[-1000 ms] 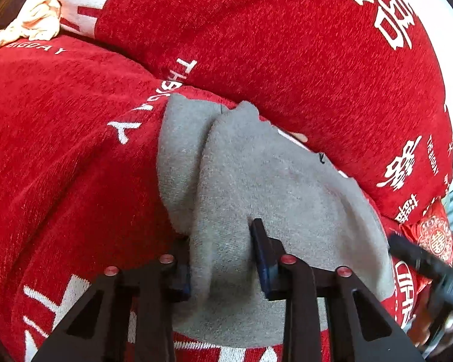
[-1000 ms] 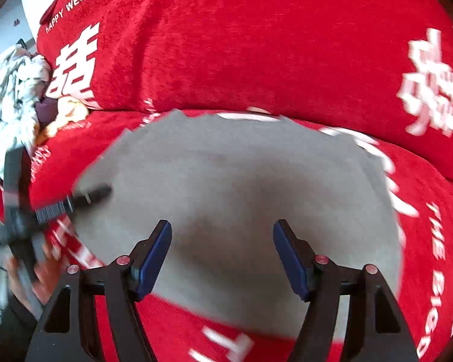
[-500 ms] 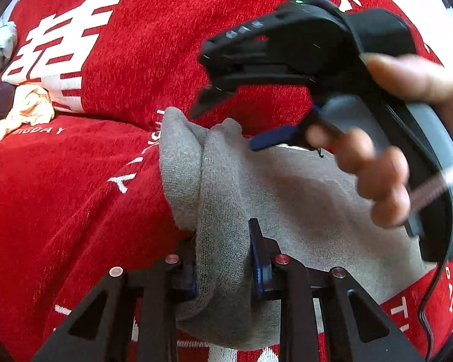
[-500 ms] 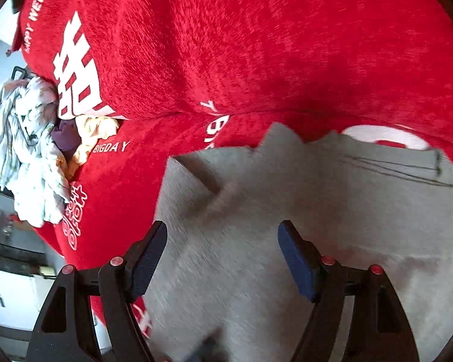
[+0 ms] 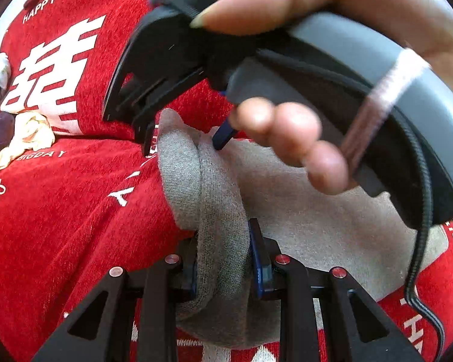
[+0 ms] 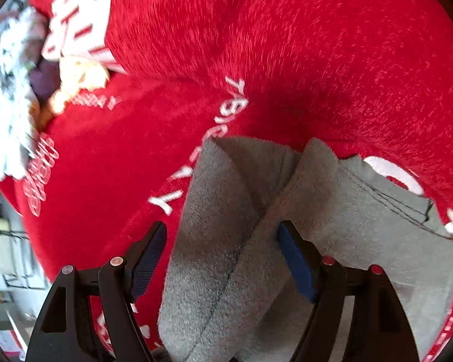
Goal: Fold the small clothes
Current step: 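Close the left tool on the edge of the folded sweater, then hold the folded sweater with the left tool while the right tool grasps its edge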
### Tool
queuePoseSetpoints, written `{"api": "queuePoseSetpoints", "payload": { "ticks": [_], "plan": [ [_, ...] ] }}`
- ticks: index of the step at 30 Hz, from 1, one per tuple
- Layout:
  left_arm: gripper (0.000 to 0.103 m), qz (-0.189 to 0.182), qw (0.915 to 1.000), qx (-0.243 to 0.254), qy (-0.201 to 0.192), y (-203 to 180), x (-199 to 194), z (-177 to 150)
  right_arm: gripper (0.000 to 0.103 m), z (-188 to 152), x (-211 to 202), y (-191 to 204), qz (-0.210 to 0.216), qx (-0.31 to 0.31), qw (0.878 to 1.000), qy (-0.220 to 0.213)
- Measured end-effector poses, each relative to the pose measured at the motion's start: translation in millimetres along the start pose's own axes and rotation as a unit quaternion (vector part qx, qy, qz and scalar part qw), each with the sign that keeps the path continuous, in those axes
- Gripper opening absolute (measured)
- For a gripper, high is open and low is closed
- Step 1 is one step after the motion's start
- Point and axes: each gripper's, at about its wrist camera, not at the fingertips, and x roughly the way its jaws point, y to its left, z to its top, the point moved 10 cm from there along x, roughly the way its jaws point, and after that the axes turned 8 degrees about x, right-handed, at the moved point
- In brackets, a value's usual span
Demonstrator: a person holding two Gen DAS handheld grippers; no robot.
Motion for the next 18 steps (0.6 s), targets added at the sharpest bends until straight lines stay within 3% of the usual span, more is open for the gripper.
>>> {"api": "queuePoseSetpoints", "payload": {
  "ticks": [4,6,11,18],
  "plan": [
    [0.027,-0.005,1.0,-0.005,0.002,1,0,0,0.076,0,14,-6,-0.079,-0.026,0.996,0.021],
    [0.027,-0.01,0.9998,-0.014,0.009,3,2,-1,0.024,1,15,-8,-0.078,-0.031,0.996,0.011],
    [0.027,-0.039,0.9972,-0.057,0.03,14,11,-4,0.019,2,10,-24,-0.051,-0.008,0.999,-0.006],
    [0.027,-0.03,0.9981,-0.045,0.029,9,8,1,0.018,1,-12,-37,0.004,0.019,0.999,-0.042]
  ]
}}
